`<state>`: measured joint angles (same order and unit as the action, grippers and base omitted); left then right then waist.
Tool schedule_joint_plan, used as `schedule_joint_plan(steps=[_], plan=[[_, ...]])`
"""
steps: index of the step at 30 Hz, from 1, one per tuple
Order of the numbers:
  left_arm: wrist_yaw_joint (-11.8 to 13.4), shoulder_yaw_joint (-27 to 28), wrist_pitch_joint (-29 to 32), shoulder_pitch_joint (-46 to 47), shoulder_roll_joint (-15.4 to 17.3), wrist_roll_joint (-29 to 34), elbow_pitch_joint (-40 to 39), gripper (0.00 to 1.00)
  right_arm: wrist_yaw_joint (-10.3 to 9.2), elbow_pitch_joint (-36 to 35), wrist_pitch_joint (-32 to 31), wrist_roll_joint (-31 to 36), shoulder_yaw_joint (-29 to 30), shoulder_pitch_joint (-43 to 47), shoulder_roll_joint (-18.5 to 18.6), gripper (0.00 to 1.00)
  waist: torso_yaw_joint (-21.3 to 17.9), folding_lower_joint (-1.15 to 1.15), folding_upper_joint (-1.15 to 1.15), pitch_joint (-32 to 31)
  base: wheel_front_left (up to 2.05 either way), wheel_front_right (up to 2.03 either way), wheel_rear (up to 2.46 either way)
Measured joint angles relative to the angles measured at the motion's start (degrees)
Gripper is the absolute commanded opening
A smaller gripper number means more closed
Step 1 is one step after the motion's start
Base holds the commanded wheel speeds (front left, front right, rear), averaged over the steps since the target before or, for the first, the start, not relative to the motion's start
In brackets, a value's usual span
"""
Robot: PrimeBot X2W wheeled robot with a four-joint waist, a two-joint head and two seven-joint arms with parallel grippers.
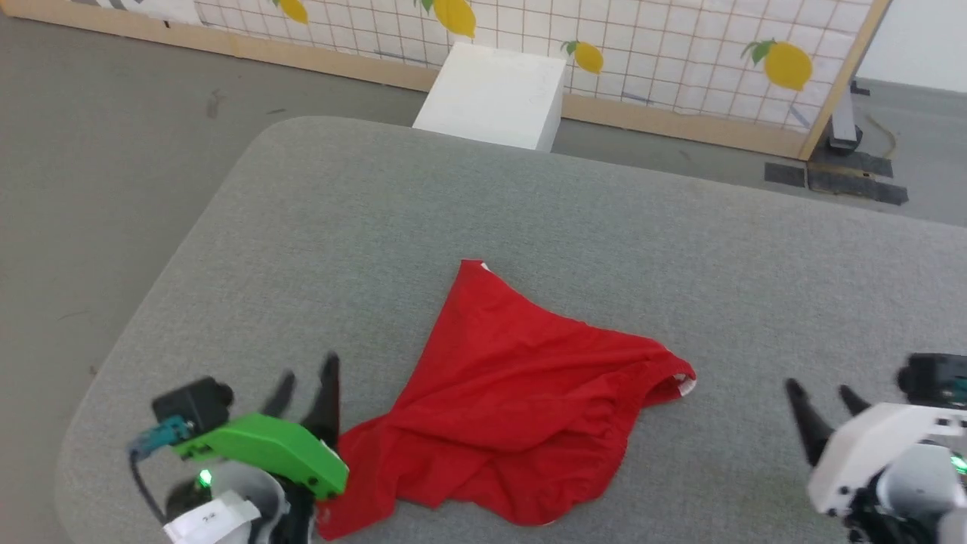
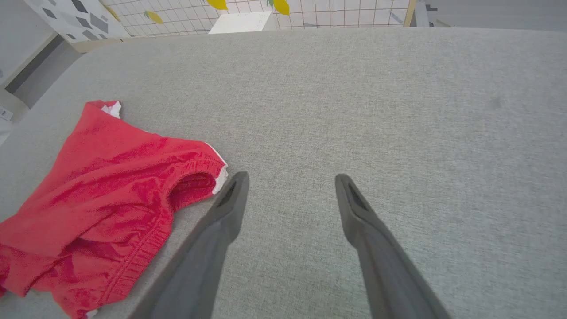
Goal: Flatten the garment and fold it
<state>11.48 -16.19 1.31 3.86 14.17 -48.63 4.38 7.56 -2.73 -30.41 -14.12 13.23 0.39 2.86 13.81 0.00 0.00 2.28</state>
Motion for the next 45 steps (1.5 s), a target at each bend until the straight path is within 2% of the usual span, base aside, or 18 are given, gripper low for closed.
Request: schedule_joint_plan(steps=[2, 5, 8, 12, 23, 35, 36, 37, 38, 45], plan=[[-2.2, 0.1, -5.3, 1.0, 0.9, 2.8, -0.1, 1.0, 0.0, 0.5, 0.0, -0.1, -2.7, -0.5, 0.0, 1.0, -0.4, 0.0, 0.0, 0.3, 0.0, 0.0, 0.0], [-4.1, -0.3, -12.6, 1.8, 1.8, 7.8, 0.2, 1.0, 0.0, 1.9, -0.1, -0.2, -6.7, -1.6, 0.0, 1.0, -0.7, 0.0, 0.0, 0.8, 0.0, 0.0, 0.0], [-5.0, -0.1, -15.4, 2.1, 1.6, 11.5, 0.5, 1.0, 0.0, 3.7, -0.4, -0.8, -10.3, -3.7, 0.0, 1.0, -0.9, 0.0, 0.0, 1.6, 0.0, 0.0, 0.0], [-6.7, 1.2, -15.9, 2.8, -0.8, 14.6, 0.2, 1.0, 0.0, 6.9, -0.3, 0.3, -12.9, -8.0, 0.0, 1.0, -0.8, 0.0, 0.0, 3.2, 0.0, 0.0, 0.0], [-11.8, 7.6, -16.1, 3.3, -7.6, 21.9, -1.2, 1.0, 0.0, 16.3, 0.3, 7.1, -13.5, -15.1, 0.0, 1.0, 0.4, 0.0, 0.0, 7.9, 0.0, 0.0, 0.0], [-15.2, 9.9, -16.1, 3.5, -10.6, 23.5, -0.1, 1.0, -0.01, 19.3, -0.8, 10.3, -15.2, -16.1, 0.0, 1.0, 1.3, 0.0, 0.0, 10.2, 0.0, 0.0, 0.0], [-15.5, 9.9, -16.1, 3.6, -10.6, 23.6, 0.1, 1.0, -0.01, 19.4, -0.9, 10.3, -15.3, -16.2, 0.1, 0.55, 1.3, -0.01, 0.0, 10.2, 0.0, 0.0, 0.0], [-15.6, 9.9, -16.1, 3.7, -10.7, 23.8, 0.3, 1.0, -0.01, 19.4, -0.9, 10.3, -15.4, -16.3, 0.1, 0.18, 1.4, 0.0, 0.0, 10.2, 0.0, 0.0, 0.0], [-15.7, 10.0, -16.1, 3.8, -10.8, 24.0, 0.5, 1.0, -0.01, 19.4, -1.0, 10.2, -15.6, -16.3, 0.1, 0.0, 1.5, 0.0, 0.0, 10.3, 0.0, 0.0, 0.0], [-16.4, 10.4, -16.1, 3.9, -11.0, 24.0, 1.4, 1.0, 0.0, 18.1, -1.7, 9.7, -15.9, -15.9, 0.0, 0.0, 1.6, 0.0, 0.0, 9.7, 0.0, 0.0, 0.0]])
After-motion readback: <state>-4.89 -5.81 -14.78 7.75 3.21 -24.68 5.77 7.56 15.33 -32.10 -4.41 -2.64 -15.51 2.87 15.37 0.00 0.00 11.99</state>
